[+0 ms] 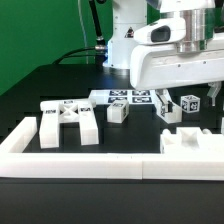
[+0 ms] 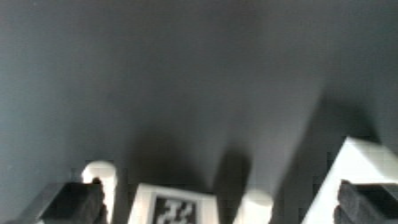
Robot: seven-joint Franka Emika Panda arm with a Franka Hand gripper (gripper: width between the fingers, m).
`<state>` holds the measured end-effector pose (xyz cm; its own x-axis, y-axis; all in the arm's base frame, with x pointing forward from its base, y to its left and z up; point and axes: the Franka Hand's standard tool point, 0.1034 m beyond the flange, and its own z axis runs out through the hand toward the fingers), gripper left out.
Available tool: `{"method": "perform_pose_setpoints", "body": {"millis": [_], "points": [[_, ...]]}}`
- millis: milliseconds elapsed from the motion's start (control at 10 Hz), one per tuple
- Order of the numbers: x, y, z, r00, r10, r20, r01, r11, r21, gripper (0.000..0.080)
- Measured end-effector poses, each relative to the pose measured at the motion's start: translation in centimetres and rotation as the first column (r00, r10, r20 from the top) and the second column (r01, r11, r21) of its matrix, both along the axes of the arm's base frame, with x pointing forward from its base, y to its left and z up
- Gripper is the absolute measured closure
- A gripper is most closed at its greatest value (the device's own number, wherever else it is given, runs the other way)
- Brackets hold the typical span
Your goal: Assemble chair
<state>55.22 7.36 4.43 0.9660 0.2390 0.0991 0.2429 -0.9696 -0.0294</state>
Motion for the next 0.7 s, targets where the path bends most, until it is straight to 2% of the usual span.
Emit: {"method": "perform_pose_setpoints", "body": {"millis": [300,600,700], "points": [[-2.6,-1.1,-0.5,0.999,0.046,-0.024,-0.046,0.999,-0.009,0.0151],[-2.8,-1.1,-0.6,0.998,0.045,-0.04,-0.046,0.999,-0.009,0.0151],[-3.5,-0.8,-0.7,0.99,0.038,-0.136,-0.04,0.999,-0.01,0.0151]]}}
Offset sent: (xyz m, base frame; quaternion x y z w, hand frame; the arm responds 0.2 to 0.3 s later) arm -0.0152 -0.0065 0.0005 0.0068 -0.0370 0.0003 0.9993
